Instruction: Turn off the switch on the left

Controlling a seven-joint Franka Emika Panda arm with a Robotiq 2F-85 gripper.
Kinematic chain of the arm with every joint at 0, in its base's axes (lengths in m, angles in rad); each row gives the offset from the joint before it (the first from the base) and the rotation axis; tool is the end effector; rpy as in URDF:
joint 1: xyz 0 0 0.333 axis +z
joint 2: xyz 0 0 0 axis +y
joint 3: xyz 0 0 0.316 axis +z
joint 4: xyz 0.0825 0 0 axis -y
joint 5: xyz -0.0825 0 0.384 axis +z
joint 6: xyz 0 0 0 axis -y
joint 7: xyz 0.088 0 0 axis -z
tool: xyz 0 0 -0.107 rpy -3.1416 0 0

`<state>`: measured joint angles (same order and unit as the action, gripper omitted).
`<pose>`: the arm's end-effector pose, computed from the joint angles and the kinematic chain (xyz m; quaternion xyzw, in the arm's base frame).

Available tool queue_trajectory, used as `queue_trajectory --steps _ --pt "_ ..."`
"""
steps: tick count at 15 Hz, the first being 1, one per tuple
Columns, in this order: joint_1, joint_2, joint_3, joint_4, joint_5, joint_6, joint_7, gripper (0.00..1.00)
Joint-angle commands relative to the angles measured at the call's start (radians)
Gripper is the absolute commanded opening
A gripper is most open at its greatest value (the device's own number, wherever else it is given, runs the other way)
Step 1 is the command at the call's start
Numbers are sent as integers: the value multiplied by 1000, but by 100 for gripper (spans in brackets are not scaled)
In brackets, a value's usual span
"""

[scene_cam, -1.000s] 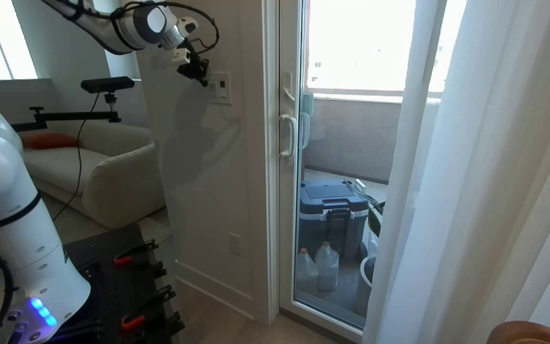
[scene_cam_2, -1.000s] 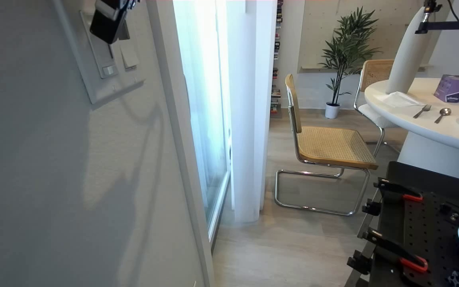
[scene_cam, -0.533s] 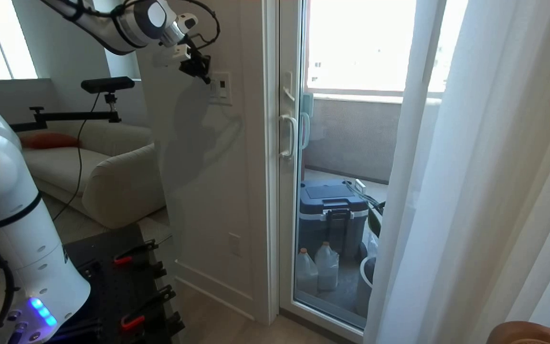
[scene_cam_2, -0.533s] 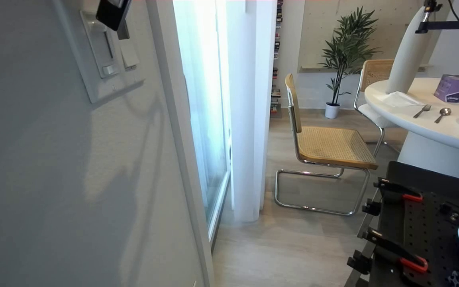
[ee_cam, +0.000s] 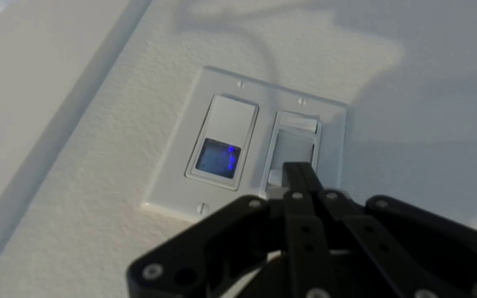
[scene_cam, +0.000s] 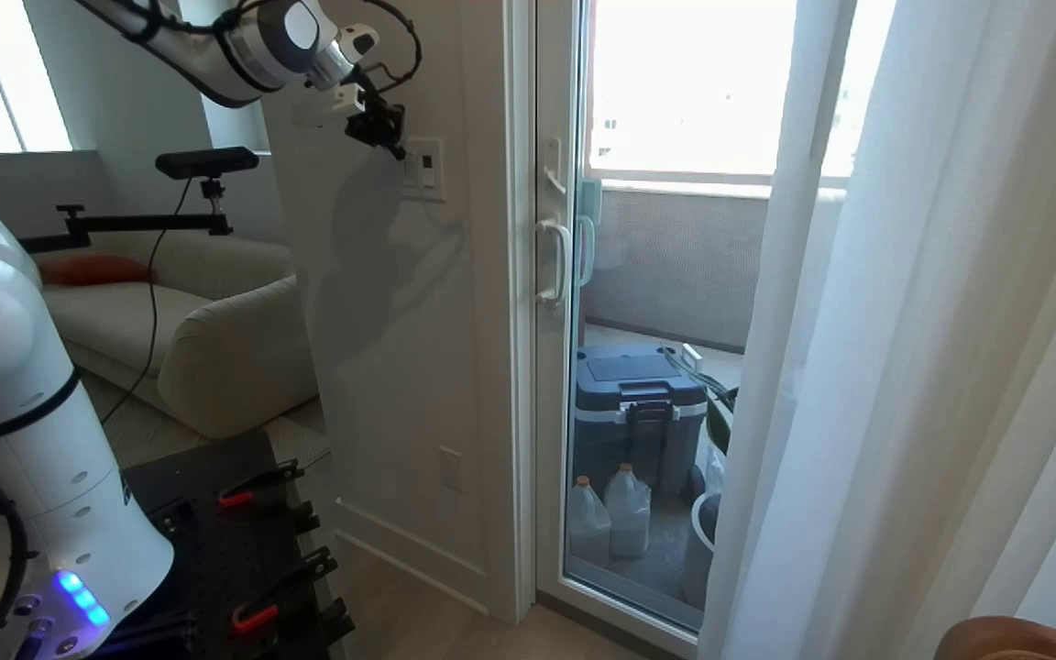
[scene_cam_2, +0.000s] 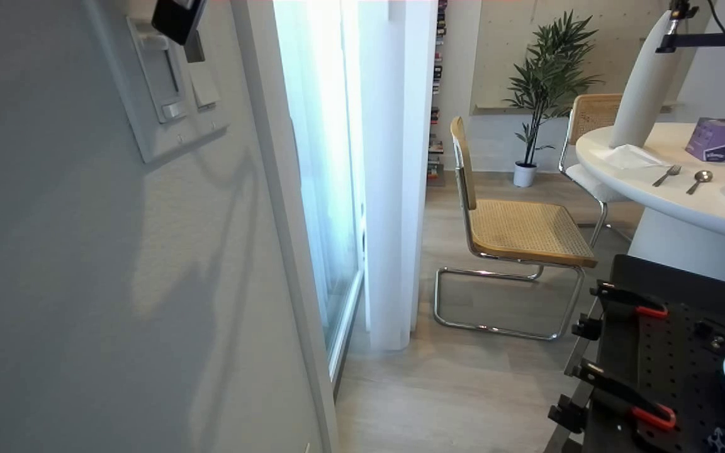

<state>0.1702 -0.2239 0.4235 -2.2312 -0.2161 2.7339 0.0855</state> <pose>0.4302 0.3169 0.5377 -0.8764 -0.3199 -0.3599 0.0015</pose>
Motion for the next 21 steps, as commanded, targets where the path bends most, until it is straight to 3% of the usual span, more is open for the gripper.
queue_trajectory --steps 1,9,21 --pt "10 29 -9 30 -38 5 47 0" --pt "-29 78 26 37 -60 41 95 0" --pt "-30 101 28 48 -125 36 164 0"
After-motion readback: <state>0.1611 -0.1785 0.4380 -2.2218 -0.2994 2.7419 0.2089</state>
